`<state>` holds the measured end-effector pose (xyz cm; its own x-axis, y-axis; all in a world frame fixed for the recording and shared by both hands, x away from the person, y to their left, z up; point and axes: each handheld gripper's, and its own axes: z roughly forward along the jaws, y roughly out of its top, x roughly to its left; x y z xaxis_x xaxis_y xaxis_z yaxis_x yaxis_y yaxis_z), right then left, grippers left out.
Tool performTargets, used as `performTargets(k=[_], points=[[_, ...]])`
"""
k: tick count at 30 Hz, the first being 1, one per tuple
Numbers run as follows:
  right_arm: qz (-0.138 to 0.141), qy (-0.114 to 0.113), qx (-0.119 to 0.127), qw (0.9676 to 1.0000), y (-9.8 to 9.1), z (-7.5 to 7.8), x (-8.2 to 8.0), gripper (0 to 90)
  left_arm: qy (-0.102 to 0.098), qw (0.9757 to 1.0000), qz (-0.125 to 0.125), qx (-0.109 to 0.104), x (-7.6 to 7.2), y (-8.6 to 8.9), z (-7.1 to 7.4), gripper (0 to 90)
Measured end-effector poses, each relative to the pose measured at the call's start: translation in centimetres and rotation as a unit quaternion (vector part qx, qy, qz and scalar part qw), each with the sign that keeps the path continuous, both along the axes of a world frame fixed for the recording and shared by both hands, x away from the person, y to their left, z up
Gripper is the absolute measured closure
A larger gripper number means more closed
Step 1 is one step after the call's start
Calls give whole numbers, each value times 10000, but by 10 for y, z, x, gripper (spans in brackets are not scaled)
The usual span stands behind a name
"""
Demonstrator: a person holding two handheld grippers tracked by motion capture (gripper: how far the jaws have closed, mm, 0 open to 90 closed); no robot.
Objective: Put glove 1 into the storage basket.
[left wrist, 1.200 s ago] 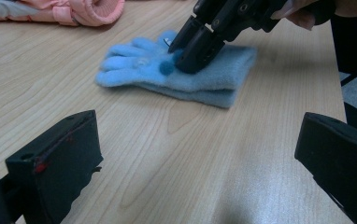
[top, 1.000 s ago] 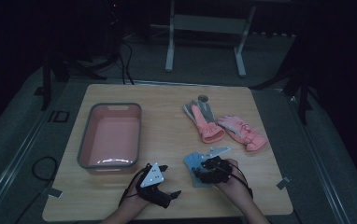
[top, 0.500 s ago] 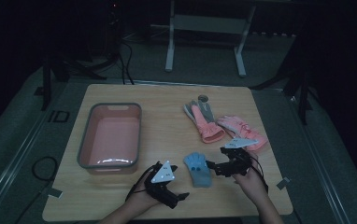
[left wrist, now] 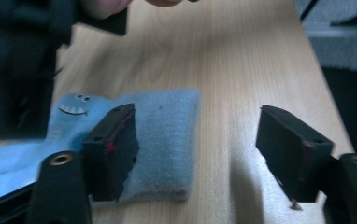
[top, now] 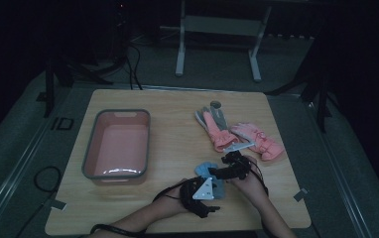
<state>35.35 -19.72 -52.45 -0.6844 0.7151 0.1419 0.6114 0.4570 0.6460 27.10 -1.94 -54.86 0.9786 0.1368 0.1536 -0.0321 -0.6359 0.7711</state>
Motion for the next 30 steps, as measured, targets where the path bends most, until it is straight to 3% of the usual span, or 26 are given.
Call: performTargets(k=[1,3,8,11,13,14,16,18,20,21,22,24,27,30], points=[[15,-13,-30,10000,1,-2,0,238,-144,9997,6,180,0,-3,-4,322],[25,-11,-95,10000,4,-6,-1,239,-206,9994,29,272,1,-2,-6,364],[102,65,-179,9998,8,-16,-3,263,-317,9986,107,402,4,1,-7,478],[140,83,-203,9997,8,-19,-5,271,-632,9967,210,469,1,2,-10,598],[171,85,-201,9996,9,-20,-6,280,-690,9962,208,484,1,3,-11,633],[202,64,-210,9996,9,-20,-6,332,-690,9962,208,484,1,3,-11,652],[288,82,-175,9994,9,-20,-7,377,-653,9966,242,449,1,4,-11,691],[428,41,-174,9989,10,-20,-10,499,-520,9972,271,453,3,6,-8,722],[514,125,-8,9986,10,-21,-11,660,-394,9978,290,444,6,6,-7,740],[514,125,-8,9986,10,-21,-11,660,-394,9978,290,444,6,6,-7,746],[607,172,151,9979,11,-23,-11,726,-183,9986,299,386,10,7,-6,752],[603,301,235,9975,12,-23,-10,756,31,9990,291,337,14,8,-4,762],[504,440,389,9970,10,-23,-8,781,84,9987,280,421,16,9,0,774],[495,363,422,9972,9,-18,-7,790,82,9985,308,446,17,12,6,779]])
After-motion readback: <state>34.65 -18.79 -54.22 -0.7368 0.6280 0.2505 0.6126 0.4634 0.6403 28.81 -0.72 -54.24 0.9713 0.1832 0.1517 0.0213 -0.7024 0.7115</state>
